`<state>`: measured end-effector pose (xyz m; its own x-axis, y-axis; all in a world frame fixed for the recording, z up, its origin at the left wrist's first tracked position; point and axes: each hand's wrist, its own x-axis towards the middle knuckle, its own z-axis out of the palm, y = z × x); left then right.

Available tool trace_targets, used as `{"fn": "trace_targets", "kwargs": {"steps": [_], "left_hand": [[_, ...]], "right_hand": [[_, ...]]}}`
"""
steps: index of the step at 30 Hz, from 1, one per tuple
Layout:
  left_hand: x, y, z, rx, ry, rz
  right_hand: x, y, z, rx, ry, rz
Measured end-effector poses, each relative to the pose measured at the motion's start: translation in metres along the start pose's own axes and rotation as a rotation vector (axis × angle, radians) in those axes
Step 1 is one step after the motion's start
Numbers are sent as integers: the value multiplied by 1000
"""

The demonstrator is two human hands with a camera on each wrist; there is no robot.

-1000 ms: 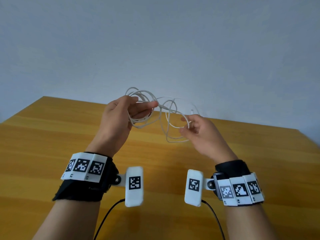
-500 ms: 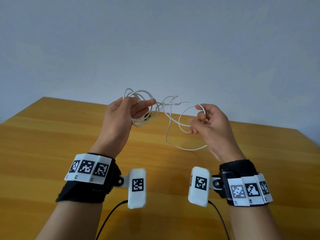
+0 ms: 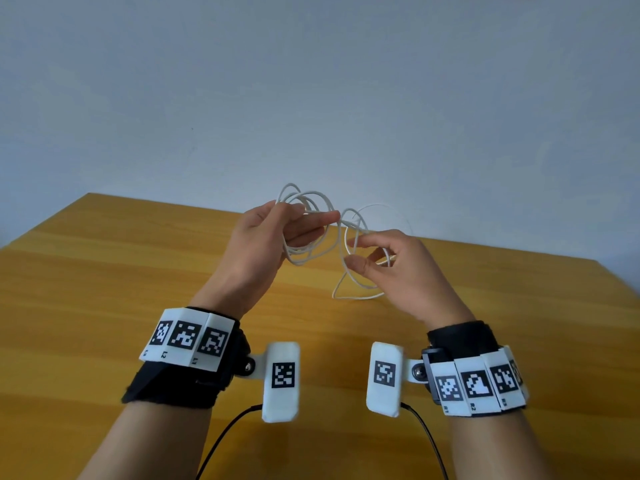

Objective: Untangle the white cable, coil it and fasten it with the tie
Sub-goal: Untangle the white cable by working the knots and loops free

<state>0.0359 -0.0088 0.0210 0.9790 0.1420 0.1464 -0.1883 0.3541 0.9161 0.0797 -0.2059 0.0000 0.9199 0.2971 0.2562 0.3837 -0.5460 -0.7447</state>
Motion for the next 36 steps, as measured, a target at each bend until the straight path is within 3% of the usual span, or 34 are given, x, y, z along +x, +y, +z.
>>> {"fn": "trace_targets", "kwargs": {"steps": [4,8,10,17,23,30,34,36], "left_hand": [[1,-2,-2,51,-12,5],[4,-4,-9,178,64,59],[5,-6,-12,242,102,85],[6,-11,-15,341,140,108],[8,-17,-15,407,135,91],[9,-18,-15,571,107,98],[6,-16,-12,702,74,129],[5,-16,-12,715,81,133]], "right_hand": [[2,2,7,-40,2,-2],[1,0,4,-85,196,-15],[0,-1,3,-153,226,-43],[-2,-2,-1,-231,117,-30],[-1,-4,3,-276,105,-82],[-5,-11,-2,-132,94,57],[-6,-13,-1,142,23,131],[-5,-9,1,142,-33,146]]}}
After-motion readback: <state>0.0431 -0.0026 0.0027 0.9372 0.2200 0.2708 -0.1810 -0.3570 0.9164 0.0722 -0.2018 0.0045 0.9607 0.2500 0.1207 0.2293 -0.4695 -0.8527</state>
